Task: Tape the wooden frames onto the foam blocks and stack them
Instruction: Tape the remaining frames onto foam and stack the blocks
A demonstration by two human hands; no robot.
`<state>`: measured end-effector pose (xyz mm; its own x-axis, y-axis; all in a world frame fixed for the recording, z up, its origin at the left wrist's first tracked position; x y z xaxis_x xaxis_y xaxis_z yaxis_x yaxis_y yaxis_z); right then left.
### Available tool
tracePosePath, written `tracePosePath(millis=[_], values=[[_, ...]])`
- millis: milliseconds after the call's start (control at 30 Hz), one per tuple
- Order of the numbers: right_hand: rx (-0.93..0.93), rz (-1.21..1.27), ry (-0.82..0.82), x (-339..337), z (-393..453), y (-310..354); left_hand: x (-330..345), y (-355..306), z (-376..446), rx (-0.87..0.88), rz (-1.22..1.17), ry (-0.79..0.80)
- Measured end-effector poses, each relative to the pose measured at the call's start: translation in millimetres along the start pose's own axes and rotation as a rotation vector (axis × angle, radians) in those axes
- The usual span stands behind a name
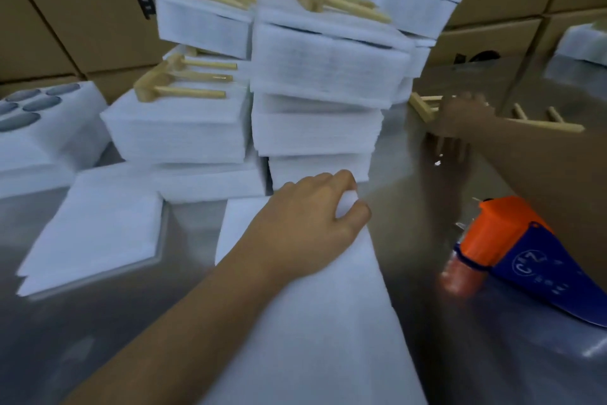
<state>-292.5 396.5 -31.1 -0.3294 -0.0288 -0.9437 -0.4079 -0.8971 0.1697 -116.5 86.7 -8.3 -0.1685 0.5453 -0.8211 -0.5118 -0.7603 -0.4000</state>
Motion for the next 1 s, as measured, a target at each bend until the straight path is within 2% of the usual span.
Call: tracePosePath(millis=[133,267,367,433,500,567,600,667,767,833,1000], values=[[-0.076,0.059,0.024,-11,-23,14,-1,-1,0,-0.001,0.009,-0.003],[-0.103,0.277,-0.137,-42,-51,24,0,-1,-1,-0.013,0.026,-0.004],[-0.15,0.459,-0.197,-82,-76,35,-3,-2,-2,-0.022,0.016,-0.031],[-0.174,0.518,-0.251,-109,-100,39,-10,-6,-3,0.036,0.058,-0.138],[-0.203,0.499,-0.32,-131,-132,41,-22,-13,-5,0.144,0.155,-0.336],[-0.228,0.465,-0.397,-152,-165,43,-37,-18,-8,0.169,0.169,-0.501],[-0.246,0.458,-0.454,-163,-182,44,-44,-18,-10,0.14,0.122,-0.544],[-0.307,0.47,-0.612,-189,-215,49,-55,-19,-16,-0.028,-0.125,-0.542],[-0.434,0.563,-0.771,-219,-271,69,-66,-33,-24,-0.4,-0.812,-0.28],[-0.541,0.585,-0.795,-226,-310,90,-76,-44,-30,-0.54,-1.138,-0.163],[-0.786,0.656,-0.848,-208,-363,121,-101,-34,-52,-0.543,-1.106,-0.264]])
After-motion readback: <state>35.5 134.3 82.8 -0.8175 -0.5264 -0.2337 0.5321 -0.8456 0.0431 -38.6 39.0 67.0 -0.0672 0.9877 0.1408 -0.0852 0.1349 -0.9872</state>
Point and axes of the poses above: each hand's wrist, its own z-axis towards the middle knuckle, its own x-axis out of the palm, y = z × x, the point moved 4 cm from there along z, towards the middle knuckle, and after that the axes turned 15 degrees about -y, right-handed, at the moved point
